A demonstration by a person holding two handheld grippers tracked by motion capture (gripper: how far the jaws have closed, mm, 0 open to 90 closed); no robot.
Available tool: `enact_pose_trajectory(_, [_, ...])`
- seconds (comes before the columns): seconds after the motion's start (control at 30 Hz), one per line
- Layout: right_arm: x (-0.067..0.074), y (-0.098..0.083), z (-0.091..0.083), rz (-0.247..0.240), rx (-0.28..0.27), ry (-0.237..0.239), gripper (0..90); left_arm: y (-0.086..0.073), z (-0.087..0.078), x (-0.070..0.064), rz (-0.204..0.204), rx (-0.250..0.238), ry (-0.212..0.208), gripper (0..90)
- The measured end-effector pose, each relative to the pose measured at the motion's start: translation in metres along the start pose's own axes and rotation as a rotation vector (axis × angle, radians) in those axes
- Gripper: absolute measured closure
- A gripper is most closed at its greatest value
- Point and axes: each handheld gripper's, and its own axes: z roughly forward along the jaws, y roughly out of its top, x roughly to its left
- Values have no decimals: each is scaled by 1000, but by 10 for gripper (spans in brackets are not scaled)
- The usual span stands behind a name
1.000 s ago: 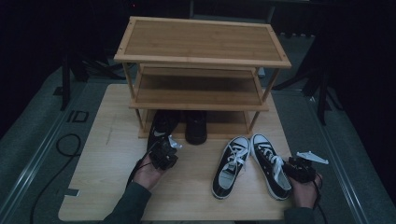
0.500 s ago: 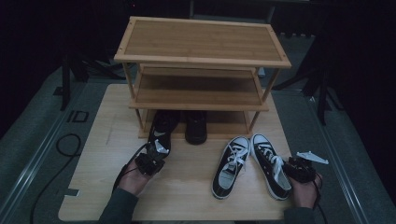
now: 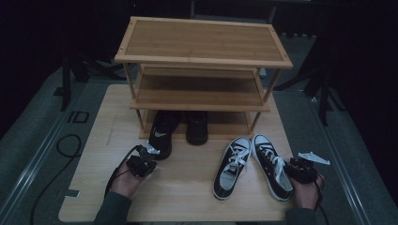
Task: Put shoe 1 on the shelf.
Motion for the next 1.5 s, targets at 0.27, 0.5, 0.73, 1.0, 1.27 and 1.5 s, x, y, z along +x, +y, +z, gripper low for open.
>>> enact_pose_trajectory(0.27, [0, 0, 0, 0, 0, 0, 513, -6, 5, 9, -41, -2, 7, 900])
enact_pose_trajectory(0.5, [0, 0, 0, 1, 0, 0, 513, 0, 9, 15, -61, -14, 7, 900])
enact_pose_trajectory(0.73, [0, 0, 0, 1, 0, 0, 513, 8, 14, 19, -82, -22, 0, 900])
enact_pose_trajectory(1.0, [0, 0, 0, 0, 0, -1, 513, 22, 23, 20, -95, -20, -1, 900])
enact_pose_trajectory(1.27, [0, 0, 0, 1, 0, 0, 513, 36, 30, 21, -112, -19, -7, 900])
enact_pose_trajectory(1.5, [0, 0, 0, 1, 0, 0, 513, 46, 37, 22, -130, -20, -14, 900])
